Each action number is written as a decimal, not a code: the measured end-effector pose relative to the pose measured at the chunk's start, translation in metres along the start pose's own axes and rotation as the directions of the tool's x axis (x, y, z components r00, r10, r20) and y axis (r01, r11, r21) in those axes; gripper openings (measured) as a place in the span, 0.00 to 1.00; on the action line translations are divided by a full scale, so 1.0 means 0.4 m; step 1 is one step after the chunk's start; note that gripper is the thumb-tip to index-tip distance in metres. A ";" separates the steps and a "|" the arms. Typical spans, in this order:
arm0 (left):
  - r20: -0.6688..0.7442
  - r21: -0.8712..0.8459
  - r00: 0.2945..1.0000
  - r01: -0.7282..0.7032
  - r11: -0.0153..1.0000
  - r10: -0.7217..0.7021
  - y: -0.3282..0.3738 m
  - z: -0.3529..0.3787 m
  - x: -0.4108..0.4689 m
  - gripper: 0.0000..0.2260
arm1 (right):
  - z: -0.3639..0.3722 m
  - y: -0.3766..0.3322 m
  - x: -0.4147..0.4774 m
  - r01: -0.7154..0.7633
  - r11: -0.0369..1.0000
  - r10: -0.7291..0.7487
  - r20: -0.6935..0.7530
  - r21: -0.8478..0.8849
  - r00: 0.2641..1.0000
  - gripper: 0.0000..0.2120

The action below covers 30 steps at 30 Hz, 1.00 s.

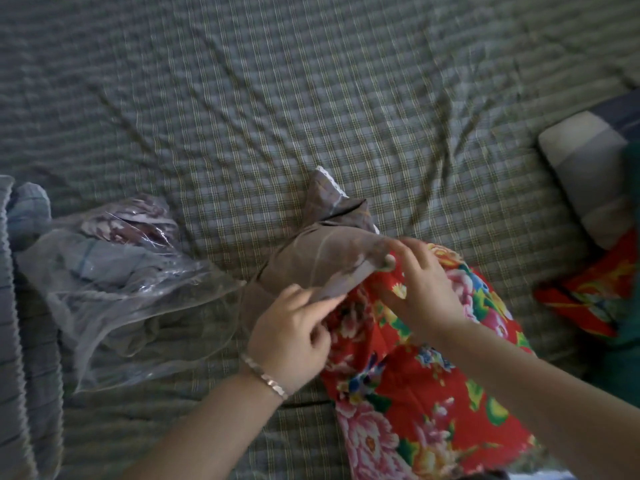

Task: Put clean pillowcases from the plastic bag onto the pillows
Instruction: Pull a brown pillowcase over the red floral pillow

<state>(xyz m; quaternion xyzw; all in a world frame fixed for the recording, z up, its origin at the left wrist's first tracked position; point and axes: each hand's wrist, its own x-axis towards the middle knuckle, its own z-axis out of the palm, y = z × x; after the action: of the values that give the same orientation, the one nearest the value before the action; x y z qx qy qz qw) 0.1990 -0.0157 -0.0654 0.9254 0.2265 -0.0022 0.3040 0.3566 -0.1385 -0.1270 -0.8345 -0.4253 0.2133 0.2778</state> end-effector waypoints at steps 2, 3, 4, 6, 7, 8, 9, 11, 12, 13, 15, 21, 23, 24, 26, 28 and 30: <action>-0.026 -0.068 0.992 -0.125 0.990 0.123 0.057 0.030 0.004 0.16 | 0.004 0.012 0.059 0.041 0.993 -0.025 0.145 -0.109 0.989 0.19; -0.033 -0.107 0.979 -0.201 0.974 0.199 0.083 0.044 0.003 0.14 | 0.008 0.020 0.085 0.036 0.984 -0.001 0.197 -0.174 0.980 0.15; -0.031 -0.138 0.966 -0.258 0.956 0.256 0.102 0.053 0.000 0.12 | 0.003 0.028 0.109 -0.031 0.978 0.079 0.228 -0.207 0.971 0.09; -0.021 -0.134 0.961 -0.277 0.951 0.277 0.114 0.063 -0.011 0.10 | -0.020 0.071 0.133 -0.177 0.954 0.230 0.209 -0.242 0.951 0.04; -0.010 -0.092 0.971 -0.241 0.966 0.241 0.105 0.061 -0.018 0.10 | -0.044 0.089 0.129 -0.215 0.942 0.267 0.186 -0.257 0.945 0.04; -0.009 -0.006 0.984 -0.177 0.984 0.177 0.083 0.057 -0.024 0.10 | -0.072 0.102 0.120 -0.160 0.950 0.200 0.129 -0.269 0.971 0.04; -0.010 0.106 0.996 -0.086 0.991 0.088 0.055 0.050 -0.030 0.11 | -0.099 0.105 0.099 -0.011 0.958 0.036 0.085 -0.287 0.996 0.04; -0.069 0.295 0.994 0.102 0.950 -0.085 -0.011 0.029 -0.041 0.17 | -0.163 0.083 0.038 0.282 0.884 -0.263 0.100 -0.374 0.959 0.04; -0.088 0.356 0.988 0.152 0.922 -0.129 -0.035 0.018 -0.044 0.20 | -0.195 0.062 -0.004 0.355 0.858 -0.337 0.114 -0.372 0.935 0.06; -0.102 0.401 0.984 0.177 0.899 -0.148 -0.045 0.010 -0.044 0.21 | -0.232 0.040 -0.048 0.384 0.847 -0.381 0.086 -0.366 0.921 0.09; -0.185 0.403 0.970 0.219 0.888 -0.155 -0.032 0.026 -0.034 0.15 | -0.297 0.021 -0.119 0.392 0.837 -0.427 -0.009 -0.381 0.904 0.11; 0.198 0.379 0.853 0.388 0.840 -0.483 -0.001 0.200 -0.068 0.15 | -0.227 0.147 -0.180 0.166 0.862 0.021 0.360 -0.479 0.933 0.02; 0.389 0.360 0.834 0.253 0.898 -0.391 0.020 0.243 -0.110 0.17 | -0.180 0.179 -0.139 0.175 0.859 0.119 0.520 -0.481 0.846 0.08; 0.501 0.392 0.786 0.167 0.905 -0.362 0.038 0.250 -0.120 0.17 | -0.158 0.194 -0.119 0.215 0.854 0.115 0.575 -0.474 0.810 0.11; 0.650 0.420 0.669 0.081 0.904 -0.361 0.059 0.245 -0.114 0.14 | -0.137 0.174 -0.076 0.312 0.810 0.098 0.639 -0.497 0.763 0.09; 0.617 0.399 0.655 0.218 0.890 -0.437 0.057 0.221 -0.075 0.13 | -0.128 0.163 -0.047 0.335 0.787 0.123 0.663 -0.519 0.738 0.08; 0.323 0.201 0.778 0.500 0.842 -0.539 0.040 0.183 0.004 0.07 | -0.136 0.177 -0.024 0.367 0.751 0.185 0.709 -0.548 0.680 0.15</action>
<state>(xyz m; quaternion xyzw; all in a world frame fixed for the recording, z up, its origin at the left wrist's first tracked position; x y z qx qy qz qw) 0.2170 -0.0676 -0.1162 0.8242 0.4117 -0.2704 0.2795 0.4253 -0.1961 -0.1303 -0.6970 -0.5897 0.3484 -0.2125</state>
